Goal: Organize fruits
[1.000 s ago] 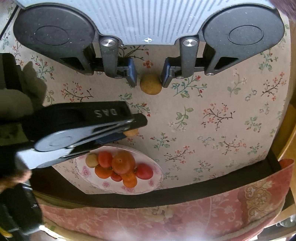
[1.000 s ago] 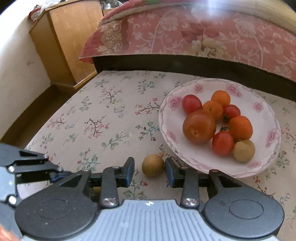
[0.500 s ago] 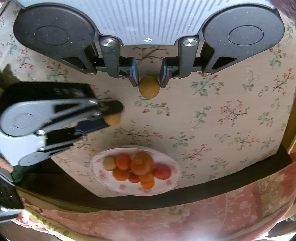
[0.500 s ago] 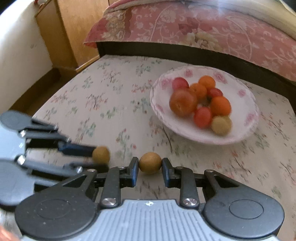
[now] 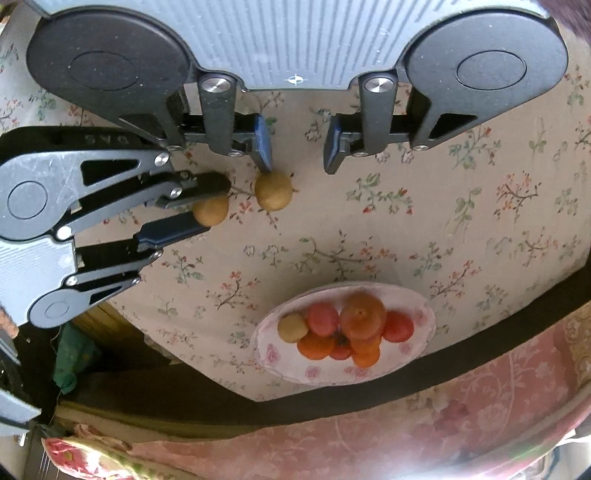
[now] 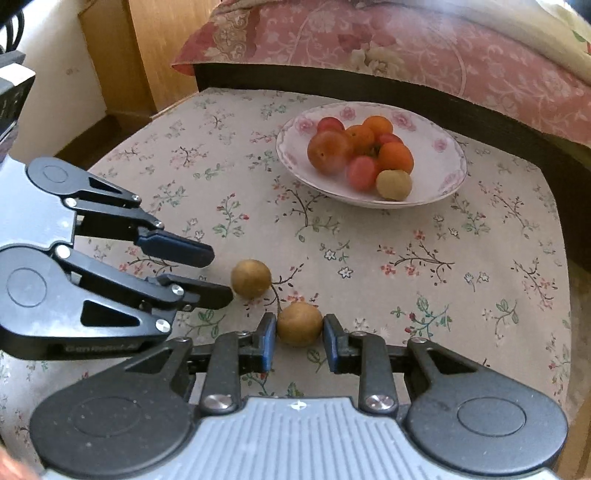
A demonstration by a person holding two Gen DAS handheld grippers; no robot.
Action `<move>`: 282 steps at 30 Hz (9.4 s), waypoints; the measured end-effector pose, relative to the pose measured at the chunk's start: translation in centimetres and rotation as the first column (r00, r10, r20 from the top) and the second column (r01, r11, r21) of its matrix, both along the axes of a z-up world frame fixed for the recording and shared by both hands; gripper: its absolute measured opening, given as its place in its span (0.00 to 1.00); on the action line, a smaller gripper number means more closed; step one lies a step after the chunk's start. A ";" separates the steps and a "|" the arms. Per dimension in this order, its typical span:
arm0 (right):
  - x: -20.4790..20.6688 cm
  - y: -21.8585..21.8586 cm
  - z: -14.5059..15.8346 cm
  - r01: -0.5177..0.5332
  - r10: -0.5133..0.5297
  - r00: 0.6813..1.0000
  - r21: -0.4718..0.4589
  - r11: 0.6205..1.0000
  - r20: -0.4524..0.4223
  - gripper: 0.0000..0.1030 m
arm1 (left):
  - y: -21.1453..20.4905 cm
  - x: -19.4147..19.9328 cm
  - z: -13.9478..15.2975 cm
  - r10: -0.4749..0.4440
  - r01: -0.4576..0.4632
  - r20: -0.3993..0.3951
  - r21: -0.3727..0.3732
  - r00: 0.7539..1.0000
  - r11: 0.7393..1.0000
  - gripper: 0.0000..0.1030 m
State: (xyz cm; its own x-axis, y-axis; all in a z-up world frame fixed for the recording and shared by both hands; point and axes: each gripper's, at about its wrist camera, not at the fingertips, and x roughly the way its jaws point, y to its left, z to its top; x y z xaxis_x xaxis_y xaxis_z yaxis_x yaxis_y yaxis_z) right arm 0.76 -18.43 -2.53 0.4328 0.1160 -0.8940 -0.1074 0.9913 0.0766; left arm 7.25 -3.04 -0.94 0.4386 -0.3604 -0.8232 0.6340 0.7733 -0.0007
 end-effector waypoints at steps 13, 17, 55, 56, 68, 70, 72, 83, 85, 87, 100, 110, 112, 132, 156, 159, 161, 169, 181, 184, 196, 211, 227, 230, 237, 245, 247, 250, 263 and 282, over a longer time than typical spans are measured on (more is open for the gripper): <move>-0.2 -0.4 -0.1 -0.058 0.058 0.998 0.007 0.998 0.008 0.30 | -1.1 0.8 -0.5 -0.024 0.024 0.012 0.031 1.000 0.999 0.46; -0.3 -0.6 -0.1 -0.058 0.058 0.998 0.020 0.998 0.011 0.33 | -0.9 0.5 -0.3 -0.018 0.018 0.017 0.028 1.000 0.999 0.48; 0.5 -0.8 -0.3 -0.029 0.029 1.000 -0.023 0.999 -0.009 0.37 | -1.1 0.1 -0.4 -0.014 0.013 0.026 0.064 1.000 0.998 0.46; 0.6 -0.7 -0.3 -0.031 0.031 0.999 -0.031 0.999 -0.011 0.34 | -1.2 0.1 -0.4 -0.014 0.012 0.025 0.065 1.000 0.998 0.46; 0.6 -0.6 -0.1 -0.036 0.035 0.999 -0.055 0.998 -0.021 0.28 | -1.7 0.3 -0.1 -0.020 0.020 -0.003 0.054 1.000 0.998 0.33; 0.6 -0.7 -0.1 -0.028 0.027 0.999 -0.056 0.998 -0.019 0.28 | -1.8 0.4 -0.1 -0.019 0.019 -0.002 0.053 1.000 0.998 0.33; 0.7 -0.9 0.0 -0.019 0.018 1.000 -0.055 0.998 -0.015 0.28 | -1.9 0.4 0.0 -0.018 0.018 -0.002 0.054 1.000 0.998 0.33; 0.8 -1.2 0.3 -0.004 0.003 1.000 -0.058 0.998 -0.009 0.28 | -2.0 0.8 0.1 0.000 0.000 0.005 0.050 1.000 0.999 0.33; 0.8 -1.2 0.4 -0.005 0.004 1.000 -0.057 0.998 -0.008 0.28 | -2.0 0.9 0.1 0.000 -0.001 0.008 0.051 1.000 0.999 0.33; 0.8 -1.2 0.4 -0.004 0.003 1.000 -0.056 0.998 -0.008 0.28 | -2.1 0.9 0.2 0.003 -0.003 0.013 0.052 1.000 0.999 0.33; 1.2 -1.0 0.8 -0.001 0.001 1.000 -0.040 0.999 0.000 0.28 | -2.0 1.1 0.7 0.019 -0.020 0.031 0.044 0.999 0.999 0.33; 1.6 -1.0 1.4 0.006 -0.006 1.000 -0.042 0.999 0.023 0.28 | -2.0 1.4 1.2 0.034 -0.035 0.050 0.032 0.998 0.999 0.32; 1.7 -1.1 1.5 0.009 -0.008 1.000 -0.043 0.999 0.029 0.28 | -2.1 1.4 1.3 0.035 -0.037 0.057 0.031 0.998 0.999 0.32; 1.7 -2.1 1.1 0.036 -0.036 0.999 -0.042 0.998 0.009 0.28 | -0.4 0.1 0.5 0.014 -0.014 0.008 0.008 1.000 1.000 0.44; 1.6 -2.8 1.6 0.058 -0.057 0.998 -0.047 0.997 0.020 0.28 | -2.2 0.1 -1.2 0.000 0.000 -0.012 0.021 1.000 1.000 0.30; 1.8 -2.7 1.5 0.056 -0.055 0.998 -0.048 0.997 0.018 0.28 | -2.3 0.0 -1.1 0.002 -0.002 -0.007 0.019 1.000 1.000 0.30; 1.8 -2.7 1.6 0.054 -0.053 0.998 -0.047 0.997 0.021 0.28 | -2.2 0.1 -0.8 0.003 -0.003 -0.001 0.013 1.000 1.000 0.30; 2.6 -3.0 2.2 0.079 -0.077 0.996 -0.042 0.996 0.046 0.28 | -1.8 1.1 0.9 0.027 -0.026 0.034 -0.014 0.999 1.000 0.30; 6.7 -4.4 4.4 0.127 -0.120 0.983 -0.037 0.991 0.141 0.28 | -2.7 5.4 3.6 0.098 -0.091 0.104 -0.065 0.990 0.994 0.30; 7.6 -5.4 4.5 0.152 -0.148 0.979 -0.016 0.988 0.143 0.28 | -2.9 6.8 3.8 0.117 -0.109 0.110 -0.071 0.987 0.991 0.30; 11.2 -7.6 3.5 0.195 -0.192 0.968 -0.001 0.981 0.162 0.28 | -4.4 10.1 3.4 0.125 -0.116 0.142 -0.068 0.982 0.991 0.30; 13.1 -8.6 1.2 0.200 -0.201 0.970 0.022 0.980 0.138 0.28 | -4.5 12.0 1.9 0.128 -0.122 0.140 -0.052 0.982 0.991 0.29; 13.4 -8.4 1.3 0.198 -0.198 0.970 0.014 0.980 0.143 0.28 | -4.3 11.9 1.9 0.146 -0.142 0.146 -0.041 0.978 0.989 0.35; 13.3 -8.4 1.3 0.198 -0.198 0.970 0.013 0.980 0.143 0.28 | -4.1 11.9 1.9 0.152 -0.148 0.149 -0.037 0.977 0.988 0.39; 13.0 -8.3 1.9 0.207 -0.207 0.967 0.013 0.978 0.152 0.28 | -3.9 11.7 2.8 0.172 -0.168 0.162 -0.038 0.972 0.985 0.47; 11.9 -7.9 3.3 0.214 -0.215 0.963 0.021 0.977 0.164 0.29 | -3.3 10.8 4.4 0.211 -0.208 0.183 -0.037 0.960 0.977 0.66; 11.5 -7.8 3.7 0.219 -0.219 0.961 0.020 0.975 0.168 0.29 | -3.1 10.3 4.7 0.230 -0.226 0.184 -0.043 0.956 0.973 0.72; 10.5 -7.6 4.5 0.225 -0.225 0.958 0.017 0.974 0.177 0.29 | -2.9 9.4 5.1 0.253 -0.250 0.200 -0.042 0.947 0.967 0.82; 4.4 -5.8 7.8 0.256 -0.256 0.943 0.028 0.966 0.211 0.36 | -1.8 3.6 7.1 0.286 -0.286 0.278 -0.041 0.917 0.957 1.00; -3.6 -2.6 10.0 0.308 -0.315 0.923 0.064 0.949 0.221 0.36 | 0.4 -3.3 8.0 0.334 -0.317 0.221 -0.108 0.916 0.942 1.00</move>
